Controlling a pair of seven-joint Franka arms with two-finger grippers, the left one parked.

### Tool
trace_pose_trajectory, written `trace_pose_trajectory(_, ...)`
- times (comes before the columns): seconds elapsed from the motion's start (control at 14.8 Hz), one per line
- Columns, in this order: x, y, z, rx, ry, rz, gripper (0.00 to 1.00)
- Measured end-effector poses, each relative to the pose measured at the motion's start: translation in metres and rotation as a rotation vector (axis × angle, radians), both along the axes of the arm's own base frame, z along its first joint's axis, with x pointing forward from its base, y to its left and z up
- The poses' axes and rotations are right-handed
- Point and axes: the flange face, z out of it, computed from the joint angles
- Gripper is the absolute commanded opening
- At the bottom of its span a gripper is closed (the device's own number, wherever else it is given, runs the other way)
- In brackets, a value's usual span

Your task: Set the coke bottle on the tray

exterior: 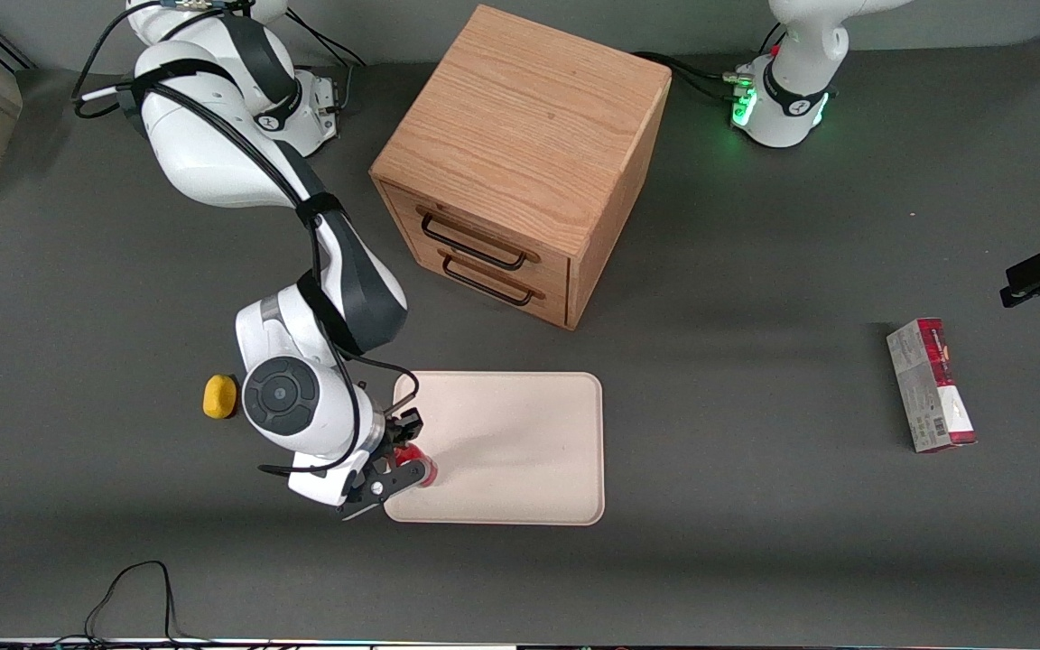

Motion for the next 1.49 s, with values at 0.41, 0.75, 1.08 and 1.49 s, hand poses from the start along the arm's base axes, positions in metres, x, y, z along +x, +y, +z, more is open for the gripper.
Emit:
trace_pose_trajectory(0.41, 0.004, 0.002, -0.019, 0.005, -0.009, -0.001, 0.46)
trace_pose_trajectory(0.75, 0.004, 0.002, -0.02, 0.006, -0.011, -0.001, 1.0)
trace_pose_trajectory(1.08, -0.002, -0.007, 0.025, -0.009, -0.003, -0.008, 1.0)
trace_pose_trajectory(1.49, -0.05, -0.048, 0.164, -0.085, 0.083, -0.042, 1.0)
